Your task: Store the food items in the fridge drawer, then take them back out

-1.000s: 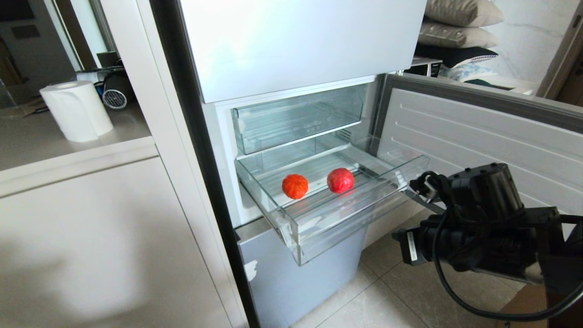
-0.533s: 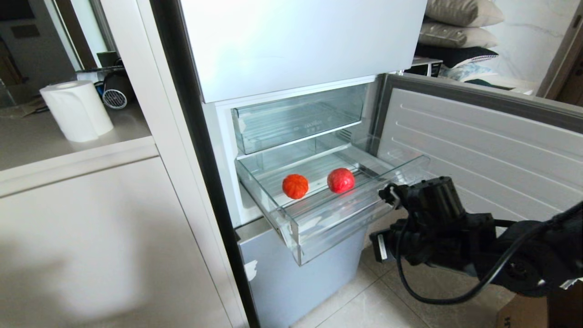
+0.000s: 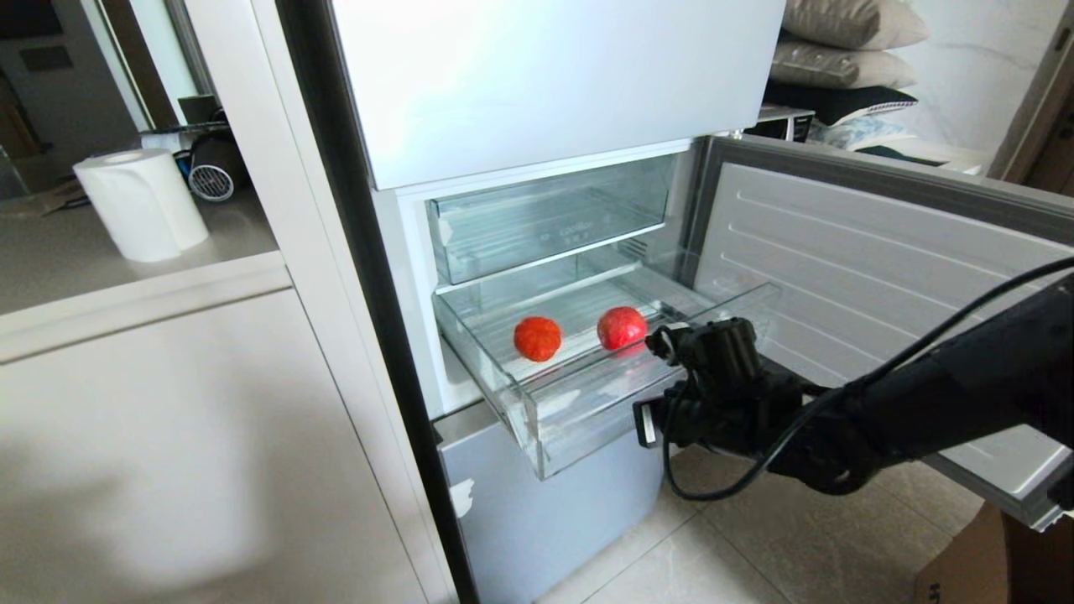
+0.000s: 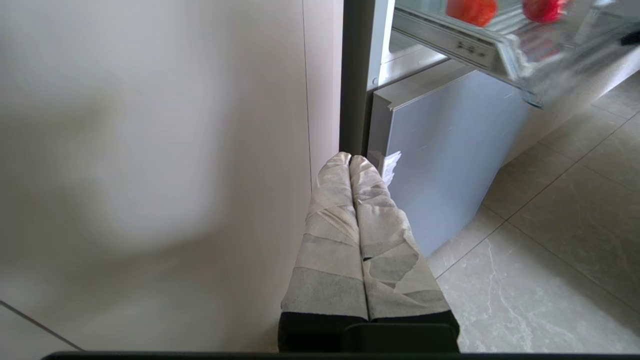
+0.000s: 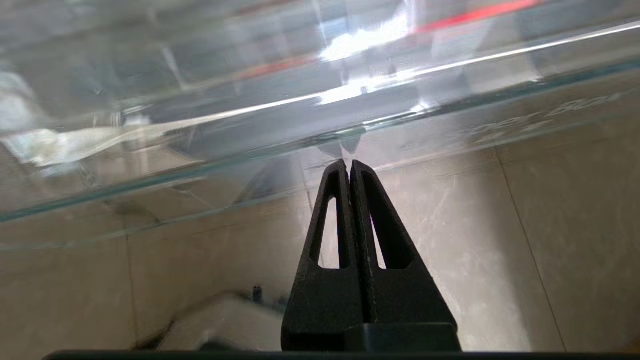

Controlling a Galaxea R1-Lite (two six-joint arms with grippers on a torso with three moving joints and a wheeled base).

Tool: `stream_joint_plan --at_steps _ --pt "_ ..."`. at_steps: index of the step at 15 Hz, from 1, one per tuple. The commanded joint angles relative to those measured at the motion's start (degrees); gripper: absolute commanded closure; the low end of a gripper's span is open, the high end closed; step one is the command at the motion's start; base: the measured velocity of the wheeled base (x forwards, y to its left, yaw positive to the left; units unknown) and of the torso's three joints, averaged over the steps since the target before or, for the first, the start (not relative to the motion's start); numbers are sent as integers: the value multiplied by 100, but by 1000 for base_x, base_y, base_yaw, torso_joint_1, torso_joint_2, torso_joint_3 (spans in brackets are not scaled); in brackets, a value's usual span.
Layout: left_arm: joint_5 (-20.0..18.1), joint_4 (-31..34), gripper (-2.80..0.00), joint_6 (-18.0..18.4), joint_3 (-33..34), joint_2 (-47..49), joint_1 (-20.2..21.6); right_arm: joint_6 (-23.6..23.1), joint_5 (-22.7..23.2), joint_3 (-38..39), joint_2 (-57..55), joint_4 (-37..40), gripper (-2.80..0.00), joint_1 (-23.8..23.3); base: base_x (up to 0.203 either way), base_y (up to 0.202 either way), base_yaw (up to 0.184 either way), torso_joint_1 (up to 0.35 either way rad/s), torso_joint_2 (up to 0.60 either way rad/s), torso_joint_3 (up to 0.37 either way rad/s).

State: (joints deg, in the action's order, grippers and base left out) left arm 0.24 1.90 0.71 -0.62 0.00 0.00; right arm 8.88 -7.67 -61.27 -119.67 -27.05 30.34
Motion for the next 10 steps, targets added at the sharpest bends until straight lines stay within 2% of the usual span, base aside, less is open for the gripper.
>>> stream_joint_plan --at_steps 1,3,6,8,10 --pt "2 3 0 0 1 9 0 30 -136 -789 -828 -33 0 13 0 0 0 0 0 0" --pt "2 3 0 0 1 9 0 56 -454 -1607 -1494 -248 0 26 0 0 0 0 0 0" --pt "2 3 0 0 1 9 0 52 -687 -2760 -2484 -1243 0 61 0 0 0 0 0 0" --pt "2 3 0 0 1 9 0 60 -742 -2782 -2529 -1433 0 125 0 0 0 0 0 0" --pt "2 3 0 0 1 9 0 88 -734 -2323 -2231 -1493 0 161 0 0 0 0 0 0"
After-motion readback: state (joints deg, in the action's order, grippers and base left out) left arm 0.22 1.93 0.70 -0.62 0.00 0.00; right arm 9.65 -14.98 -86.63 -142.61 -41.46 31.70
